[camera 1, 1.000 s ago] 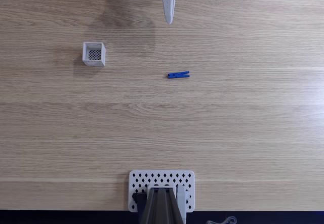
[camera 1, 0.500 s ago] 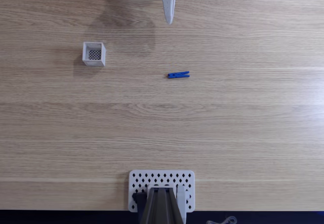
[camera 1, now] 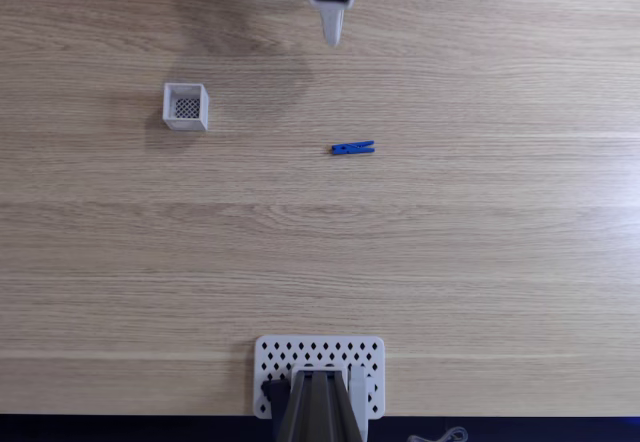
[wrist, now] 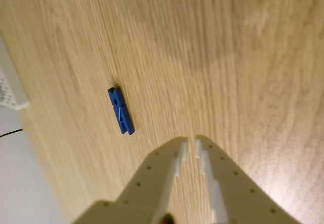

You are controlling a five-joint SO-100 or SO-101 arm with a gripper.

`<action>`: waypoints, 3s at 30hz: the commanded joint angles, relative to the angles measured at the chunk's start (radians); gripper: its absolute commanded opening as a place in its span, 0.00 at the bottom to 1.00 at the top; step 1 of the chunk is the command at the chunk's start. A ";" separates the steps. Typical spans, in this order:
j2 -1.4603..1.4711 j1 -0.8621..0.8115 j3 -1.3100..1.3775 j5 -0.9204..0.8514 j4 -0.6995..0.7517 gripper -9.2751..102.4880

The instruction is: Grasp a peg and put it in the crate.

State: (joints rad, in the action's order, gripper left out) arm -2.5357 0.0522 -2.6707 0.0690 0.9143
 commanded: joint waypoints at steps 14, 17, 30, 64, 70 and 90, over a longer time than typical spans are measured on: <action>0.836 0.000 0.900 -0.388 0.308 0.09; 0.943 0.000 1.031 -0.387 0.348 0.09; 1.169 0.101 1.350 -0.183 0.433 0.09; 1.489 0.069 1.517 -0.123 0.344 0.09; 1.525 0.069 1.506 -0.124 0.341 0.08; 0.546 -0.146 0.563 -0.934 -0.087 0.07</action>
State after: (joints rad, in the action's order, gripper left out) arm -1.6598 0.0000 -1.9788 -0.6611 0.9189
